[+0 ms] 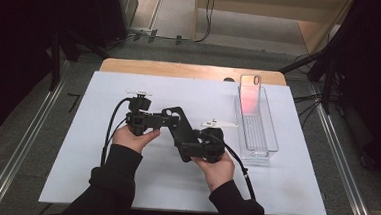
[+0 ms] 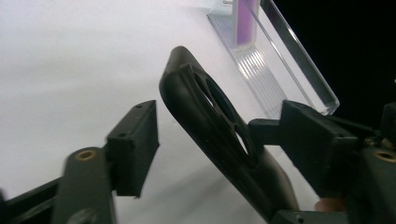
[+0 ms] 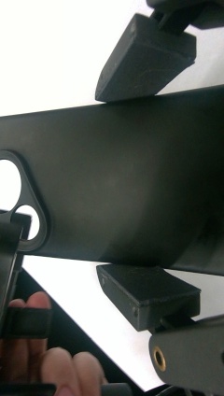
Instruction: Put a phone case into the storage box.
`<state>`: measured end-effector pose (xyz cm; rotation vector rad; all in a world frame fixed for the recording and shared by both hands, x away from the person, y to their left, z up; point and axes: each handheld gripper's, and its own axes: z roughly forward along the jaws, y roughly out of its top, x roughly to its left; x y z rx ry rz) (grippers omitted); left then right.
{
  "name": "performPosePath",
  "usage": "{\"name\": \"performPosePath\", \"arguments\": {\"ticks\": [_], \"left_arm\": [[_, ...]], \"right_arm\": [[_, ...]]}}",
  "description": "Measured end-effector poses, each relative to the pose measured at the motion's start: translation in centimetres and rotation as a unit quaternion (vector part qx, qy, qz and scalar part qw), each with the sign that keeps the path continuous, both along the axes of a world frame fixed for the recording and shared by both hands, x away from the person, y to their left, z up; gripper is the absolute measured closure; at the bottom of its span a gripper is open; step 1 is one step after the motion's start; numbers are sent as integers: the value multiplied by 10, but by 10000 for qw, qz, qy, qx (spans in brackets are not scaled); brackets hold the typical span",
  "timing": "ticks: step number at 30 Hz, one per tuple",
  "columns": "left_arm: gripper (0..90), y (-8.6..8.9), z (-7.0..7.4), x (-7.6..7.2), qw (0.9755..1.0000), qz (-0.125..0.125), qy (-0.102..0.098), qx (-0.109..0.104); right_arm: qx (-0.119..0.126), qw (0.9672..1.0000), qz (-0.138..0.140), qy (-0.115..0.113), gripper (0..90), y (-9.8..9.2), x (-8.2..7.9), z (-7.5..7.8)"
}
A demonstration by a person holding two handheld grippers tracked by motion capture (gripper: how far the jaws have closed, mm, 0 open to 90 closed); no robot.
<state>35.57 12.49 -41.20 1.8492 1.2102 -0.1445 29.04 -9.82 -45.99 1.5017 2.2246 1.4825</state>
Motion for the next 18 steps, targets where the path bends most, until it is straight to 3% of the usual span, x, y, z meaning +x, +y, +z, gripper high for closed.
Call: {"name": "performPosePath", "arguments": {"ticks": [8, 10, 12, 18], "left_arm": [[473, -2, 1, 2, 9992, 218, 168, -293], [590, -2, 1, 1, 9990, 245, 57, -375], [664, 0, 2, 2, 9983, 274, 96, -506], [740, 3, 1, 3, 9959, 278, 295, -814]], "right_arm": [[304, 9995, -115, -39, 137, 6, -2, -2], [377, 9991, -156, -86, 137, 7, -3, -3], [427, 9988, -179, -131, 137, 7, -3, -3], [418, 9988, -139, -212, 132, 8, -2, -6]]}}
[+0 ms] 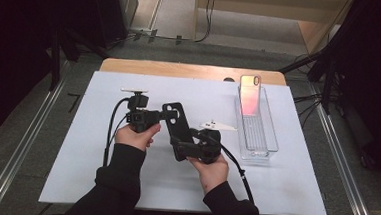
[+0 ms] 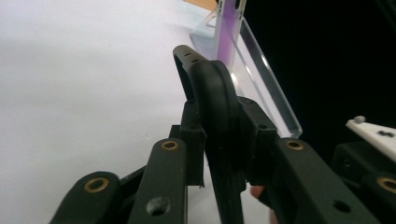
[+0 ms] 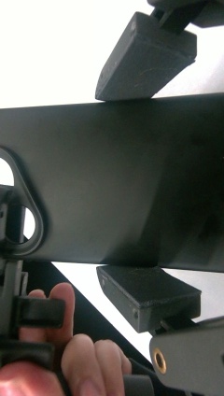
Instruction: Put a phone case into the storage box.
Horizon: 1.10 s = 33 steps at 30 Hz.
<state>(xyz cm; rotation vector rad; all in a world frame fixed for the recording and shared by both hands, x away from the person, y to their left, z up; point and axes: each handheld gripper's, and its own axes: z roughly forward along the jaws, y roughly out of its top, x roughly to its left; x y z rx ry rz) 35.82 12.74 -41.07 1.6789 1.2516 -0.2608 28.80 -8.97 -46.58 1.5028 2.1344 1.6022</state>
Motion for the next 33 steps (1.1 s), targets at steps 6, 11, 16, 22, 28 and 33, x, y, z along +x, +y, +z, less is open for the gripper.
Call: {"name": "performPosePath", "arguments": {"ticks": [6, 11, 16, 22, 28, 33], "left_arm": [[777, 0, 5, -4, 9997, -79, -78, -224], [779, 2, 5, -4, 9992, -114, -21, -370], [786, -1, 7, -7, 9995, -179, -159, -208], [786, -2, 6, -9, 9992, -186, -360, -20], [784, -2, 7, -13, 9971, -239, -693, 183], [784, -4, 8, -18, 9933, -378, -1073, 177]], "right_arm": [[49, 9999, 22, -109, 121, 2, -1, 1], [29, 9997, 139, -221, 108, 1, 0, 2], [-252, 9983, 374, -358, 0, 2, 4, 7], [-409, 9965, 680, -277, 0, -2, 9, 11], [-489, 9960, 730, -141, 0, -7, 13, 9], [-656, 9948, 762, -186, 0, -6, 11, 10]]}}
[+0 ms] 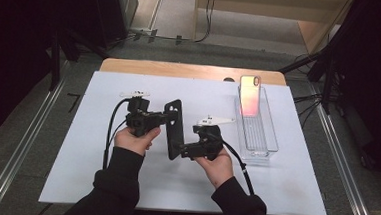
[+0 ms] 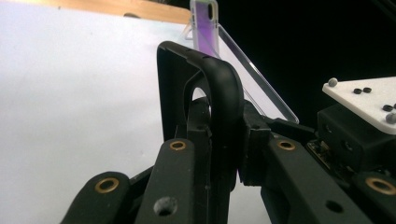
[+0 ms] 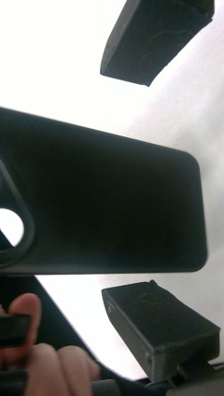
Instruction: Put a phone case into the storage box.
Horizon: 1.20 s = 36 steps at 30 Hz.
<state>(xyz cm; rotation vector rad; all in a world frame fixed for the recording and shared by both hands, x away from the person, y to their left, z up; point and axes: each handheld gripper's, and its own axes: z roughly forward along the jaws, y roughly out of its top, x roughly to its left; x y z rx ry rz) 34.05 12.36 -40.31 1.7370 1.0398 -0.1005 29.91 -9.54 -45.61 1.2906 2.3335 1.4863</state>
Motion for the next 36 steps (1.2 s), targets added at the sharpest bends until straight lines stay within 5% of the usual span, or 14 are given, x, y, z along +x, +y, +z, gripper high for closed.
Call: {"name": "performPosePath", "arguments": {"ticks": [4, 14, 36], "left_arm": [[784, -1, -2, -3, 9996, -20, -271, 101], [786, -4, -5, -7, 9977, -180, -639, 105], [785, -19, -8, -22, 9965, -412, -722, 76]], "right_arm": [[-216, 9995, 184, -98, 0, -3, -3, 1], [36, 9994, 290, -170, 0, -16, -3, 6], [242, 9990, 372, -92, 0, -11, 21, 12]]}}
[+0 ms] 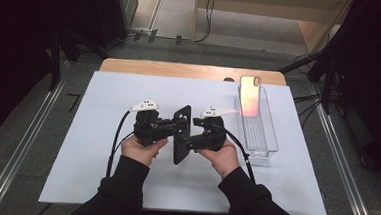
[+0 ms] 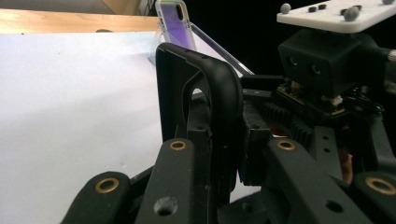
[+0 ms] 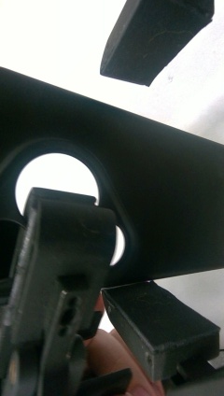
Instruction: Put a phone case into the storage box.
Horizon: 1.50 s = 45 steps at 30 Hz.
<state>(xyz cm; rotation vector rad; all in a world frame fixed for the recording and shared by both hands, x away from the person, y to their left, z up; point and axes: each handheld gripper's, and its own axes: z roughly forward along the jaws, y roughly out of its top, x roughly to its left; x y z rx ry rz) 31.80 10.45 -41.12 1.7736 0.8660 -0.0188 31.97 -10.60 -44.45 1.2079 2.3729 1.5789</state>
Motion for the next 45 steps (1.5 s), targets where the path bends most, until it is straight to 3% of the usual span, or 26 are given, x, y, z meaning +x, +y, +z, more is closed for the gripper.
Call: {"name": "performPosePath", "arguments": {"ticks": [6, 11, 21, 25, 28, 35, 41, 45], "left_arm": [[784, 0, 0, -1, 10000, -15, 48, -39], [783, 2, 0, 0, 10000, 4, 74, -64], [766, 3, 3, 3, 9996, 22, 253, -106], [670, 7, 5, 5, 9987, 72, 409, -285], [605, 10, 7, 6, 9985, 105, 453, -281], [438, 18, 8, 11, 9961, 40, 793, -380], [374, 24, 11, 9, 9960, -30, 801, -389], [349, 27, 12, 7, 9964, -89, 815, -233]], "right_arm": [[172, 9998, 82, 5, 0, 3, 4, 0], [204, 9997, 128, -75, 96, 4, 3, 1], [87, 9997, 58, -229, 113, 4, 1, 4], [6, 9997, 15, -223, 114, 4, 2, 3], [-29, 9998, 8, -221, 115, 3, 2, 3], [-126, 9998, -95, -142, 116, 0, 5, 1], [-163, 9995, -236, -141, 116, -7, 9, 0], [-213, 9991, -326, -145, 116, -11, 10, 1]]}}
